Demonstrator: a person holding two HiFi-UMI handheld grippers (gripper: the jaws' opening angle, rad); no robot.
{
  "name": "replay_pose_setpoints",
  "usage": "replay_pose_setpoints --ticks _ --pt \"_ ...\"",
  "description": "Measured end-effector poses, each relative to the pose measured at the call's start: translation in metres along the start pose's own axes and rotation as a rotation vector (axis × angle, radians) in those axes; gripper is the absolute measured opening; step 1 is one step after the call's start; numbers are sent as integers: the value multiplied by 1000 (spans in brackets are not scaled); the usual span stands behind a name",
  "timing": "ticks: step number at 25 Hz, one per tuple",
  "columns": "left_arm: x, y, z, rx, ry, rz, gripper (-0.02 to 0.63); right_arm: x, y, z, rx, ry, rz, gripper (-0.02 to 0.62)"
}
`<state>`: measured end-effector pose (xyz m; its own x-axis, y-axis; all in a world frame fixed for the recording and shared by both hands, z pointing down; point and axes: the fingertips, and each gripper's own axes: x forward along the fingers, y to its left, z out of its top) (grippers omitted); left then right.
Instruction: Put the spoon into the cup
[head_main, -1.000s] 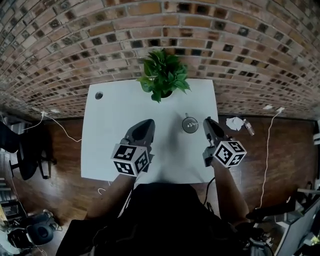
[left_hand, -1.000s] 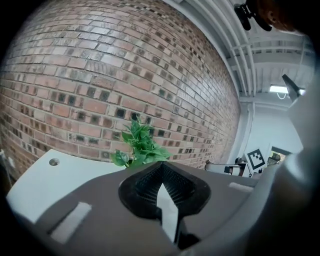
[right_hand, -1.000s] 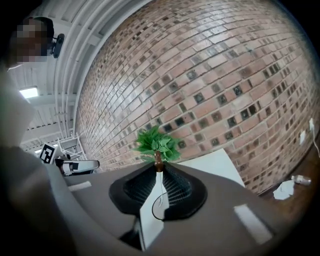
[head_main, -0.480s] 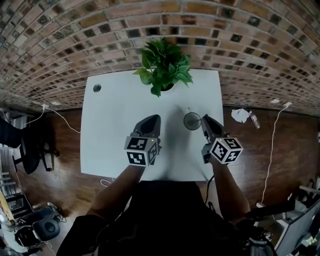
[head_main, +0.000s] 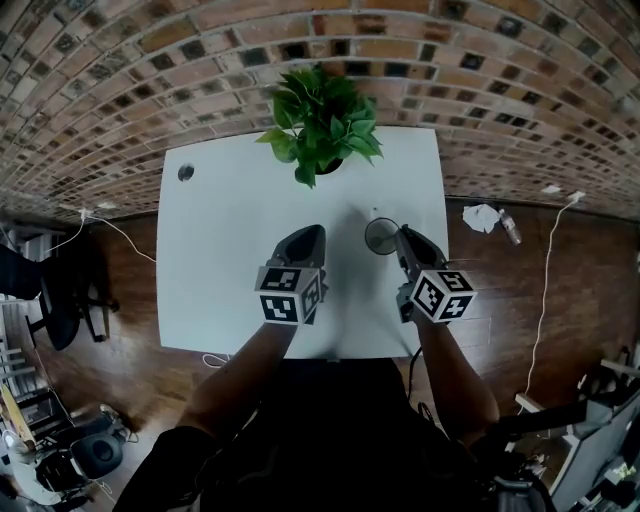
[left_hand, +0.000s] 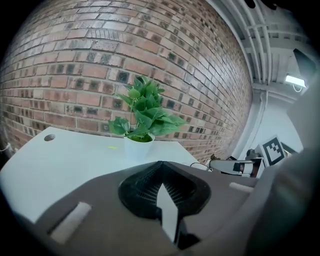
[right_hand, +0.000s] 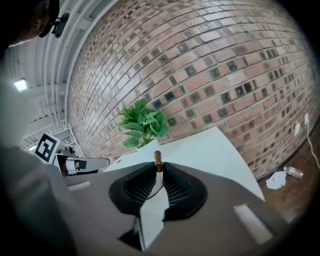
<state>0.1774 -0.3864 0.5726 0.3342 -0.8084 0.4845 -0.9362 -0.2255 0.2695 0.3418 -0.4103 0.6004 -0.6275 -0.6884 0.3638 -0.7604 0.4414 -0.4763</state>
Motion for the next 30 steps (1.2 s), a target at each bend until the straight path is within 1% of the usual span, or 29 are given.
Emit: replay_pose_setpoints --ticks 5,13,14,15,18,23,26,30 --pt "0 2 -3 -2 8 -1 -6 2 -2 -3 -3 -2 -23 49" --pt "-8 3 2 -9 -5 -11 -6 5 -6 -4 -47 10 -71 54" --pt "-9 3 2 -6 -7 -14 -6 5 -7 -5 -51 17 -82 72" --pt "-11 2 3 -4 -8 -18 -6 5 -9 -6 -53 26 -93 114" --pt "-16 -1 7 6 -16 -33 -6 1 -12 -8 -52 31 -110 123" --pt "-30 -4 19 12 -47 -52 -6 -13 -6 5 -47 -16 -113 123" --pt "-39 -6 28 7 -75 -69 -6 -25 2 20 -79 -51 -117 123" --pt "-54 -10 41 16 -110 -84 -6 -42 22 45 -101 -120 -100 123"
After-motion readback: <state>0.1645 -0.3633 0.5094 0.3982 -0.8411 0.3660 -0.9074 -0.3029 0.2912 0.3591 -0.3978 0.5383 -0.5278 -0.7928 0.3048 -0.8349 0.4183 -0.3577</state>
